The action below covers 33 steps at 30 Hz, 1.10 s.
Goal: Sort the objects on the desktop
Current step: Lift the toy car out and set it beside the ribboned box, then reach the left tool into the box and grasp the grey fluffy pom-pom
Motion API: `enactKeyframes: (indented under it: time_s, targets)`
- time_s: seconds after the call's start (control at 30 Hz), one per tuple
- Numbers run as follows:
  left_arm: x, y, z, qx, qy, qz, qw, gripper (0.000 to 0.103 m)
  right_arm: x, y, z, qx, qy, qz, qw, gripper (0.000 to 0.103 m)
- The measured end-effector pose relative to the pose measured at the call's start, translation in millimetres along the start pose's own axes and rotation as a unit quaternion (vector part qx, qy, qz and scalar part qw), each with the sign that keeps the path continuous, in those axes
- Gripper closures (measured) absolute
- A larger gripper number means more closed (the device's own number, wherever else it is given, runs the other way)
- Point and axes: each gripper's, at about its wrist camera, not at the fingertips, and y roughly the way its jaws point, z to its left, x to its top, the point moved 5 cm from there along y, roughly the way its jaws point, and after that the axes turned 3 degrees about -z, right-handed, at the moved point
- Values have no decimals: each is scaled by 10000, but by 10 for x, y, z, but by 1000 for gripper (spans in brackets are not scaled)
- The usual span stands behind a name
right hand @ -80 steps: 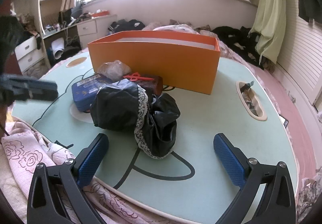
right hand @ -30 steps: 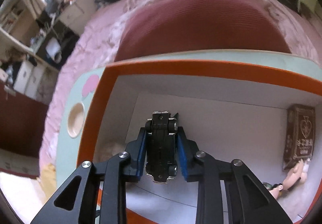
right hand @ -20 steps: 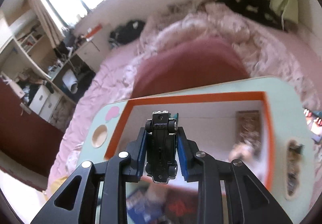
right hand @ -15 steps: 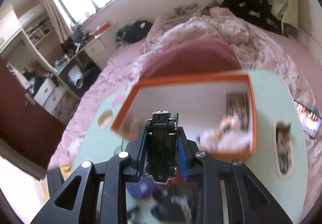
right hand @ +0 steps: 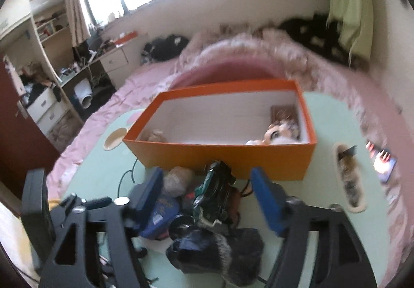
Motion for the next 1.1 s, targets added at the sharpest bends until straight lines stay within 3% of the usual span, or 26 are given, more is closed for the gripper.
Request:
enactKeyframes:
  time_s: [0.23, 0.4, 0.5, 0.53, 1.1]
  targets:
    - [-6, -1, 22, 6, -12, 6, 10000, 0, -471, -274, -77, -412, -644, -83, 9970, 22]
    - [-13, 10, 48, 14, -22, 26, 10000, 0, -737, -234, -151, -541, -804, -62, 9953, 21]
    - [-8, 12, 53, 15, -31, 34, 10000, 0, -886, -60, -196, -739, -851, 231, 9934, 14]
    - [-3, 24, 49, 34, -24, 49, 10000, 0, -917, -14, -191, -870, -908, 187, 9919, 2]
    - [18, 49, 76, 52, -28, 98, 9999, 0, -914, 64, -206, -693, -976, 88, 9928, 0]
